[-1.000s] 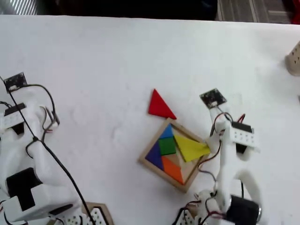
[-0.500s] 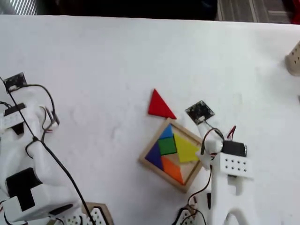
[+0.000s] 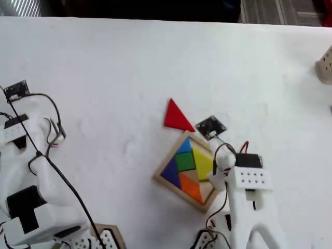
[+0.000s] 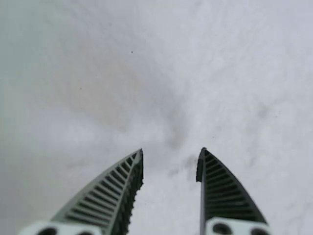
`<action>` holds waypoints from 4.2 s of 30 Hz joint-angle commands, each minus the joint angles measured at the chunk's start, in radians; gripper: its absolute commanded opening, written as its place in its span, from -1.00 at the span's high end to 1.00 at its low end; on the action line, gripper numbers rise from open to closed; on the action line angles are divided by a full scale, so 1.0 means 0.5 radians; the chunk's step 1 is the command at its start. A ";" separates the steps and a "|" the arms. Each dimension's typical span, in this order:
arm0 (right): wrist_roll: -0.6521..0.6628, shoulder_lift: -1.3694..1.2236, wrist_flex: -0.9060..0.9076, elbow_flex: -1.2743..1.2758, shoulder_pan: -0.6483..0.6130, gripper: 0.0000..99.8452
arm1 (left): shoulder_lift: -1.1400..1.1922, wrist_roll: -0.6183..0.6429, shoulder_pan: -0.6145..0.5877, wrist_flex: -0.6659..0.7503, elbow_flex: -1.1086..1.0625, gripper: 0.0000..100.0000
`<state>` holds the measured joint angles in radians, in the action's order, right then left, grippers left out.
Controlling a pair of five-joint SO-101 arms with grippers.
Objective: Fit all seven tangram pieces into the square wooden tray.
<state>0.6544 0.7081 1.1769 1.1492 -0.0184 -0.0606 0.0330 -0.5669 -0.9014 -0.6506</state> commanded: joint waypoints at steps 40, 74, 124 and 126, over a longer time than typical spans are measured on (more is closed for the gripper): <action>-0.393 -0.302 -0.548 -0.018 -0.462 0.96 | -0.008 -0.028 0.014 0.034 0.015 0.62; -0.841 -0.677 -0.486 -1.028 -0.747 0.52 | -0.005 -0.028 0.023 0.034 0.015 0.62; -0.528 -2.874 0.431 -3.241 -0.861 0.31 | -0.011 -0.031 0.078 0.117 -0.025 0.62; -0.506 -2.886 0.437 -3.241 -0.861 0.31 | -0.011 -0.031 0.078 0.117 -0.025 0.62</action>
<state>0.3936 -0.7480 1.4055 -0.4557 -0.4465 -0.0606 0.0253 -0.5424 -0.8615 -0.6690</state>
